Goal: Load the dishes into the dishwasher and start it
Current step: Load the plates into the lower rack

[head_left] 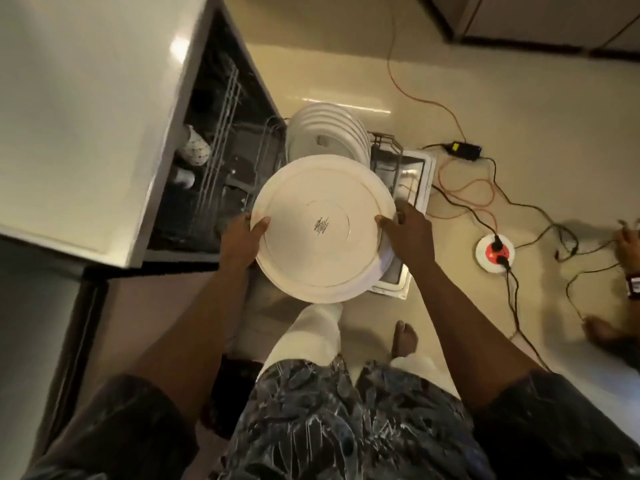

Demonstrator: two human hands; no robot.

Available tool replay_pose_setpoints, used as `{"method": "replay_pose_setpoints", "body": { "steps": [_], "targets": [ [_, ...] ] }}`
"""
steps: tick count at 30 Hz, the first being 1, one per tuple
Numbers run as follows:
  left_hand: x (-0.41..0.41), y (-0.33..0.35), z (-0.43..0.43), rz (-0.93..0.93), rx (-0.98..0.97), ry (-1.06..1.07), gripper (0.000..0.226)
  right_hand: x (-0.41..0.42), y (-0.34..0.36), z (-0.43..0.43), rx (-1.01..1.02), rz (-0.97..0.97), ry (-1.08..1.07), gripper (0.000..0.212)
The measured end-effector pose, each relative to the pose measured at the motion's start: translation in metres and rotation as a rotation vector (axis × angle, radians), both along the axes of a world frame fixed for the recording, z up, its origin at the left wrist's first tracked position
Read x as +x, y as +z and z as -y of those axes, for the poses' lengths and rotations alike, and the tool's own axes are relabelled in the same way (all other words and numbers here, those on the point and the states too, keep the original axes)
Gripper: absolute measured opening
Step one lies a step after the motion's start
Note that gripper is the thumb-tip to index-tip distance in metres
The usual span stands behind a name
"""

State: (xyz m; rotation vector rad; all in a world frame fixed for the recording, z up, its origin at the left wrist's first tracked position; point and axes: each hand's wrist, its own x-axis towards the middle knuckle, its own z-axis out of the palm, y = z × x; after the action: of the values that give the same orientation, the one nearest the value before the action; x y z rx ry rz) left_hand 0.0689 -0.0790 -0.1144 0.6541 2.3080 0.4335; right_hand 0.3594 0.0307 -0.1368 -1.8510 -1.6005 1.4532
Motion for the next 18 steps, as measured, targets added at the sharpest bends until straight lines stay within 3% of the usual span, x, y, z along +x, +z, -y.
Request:
{"method": "replay_pose_setpoints", "body": {
  "steps": [6,11,18],
  "targets": [
    [-0.056,-0.085,-0.064,0.154,-0.031,0.01,0.059,-0.04,-0.072,-0.042,-0.048,0.109,-0.035,0.047],
    [-0.087,-0.154,-0.116,0.124,-0.016,0.013,0.05,-0.072,-0.138,-0.086,-0.016,0.183,0.005,0.049],
    [-0.119,-0.232,-0.205,0.108,0.123,-0.037,0.057,-0.111,-0.207,-0.152,0.129,0.247,-0.016,0.052]
  ]
}}
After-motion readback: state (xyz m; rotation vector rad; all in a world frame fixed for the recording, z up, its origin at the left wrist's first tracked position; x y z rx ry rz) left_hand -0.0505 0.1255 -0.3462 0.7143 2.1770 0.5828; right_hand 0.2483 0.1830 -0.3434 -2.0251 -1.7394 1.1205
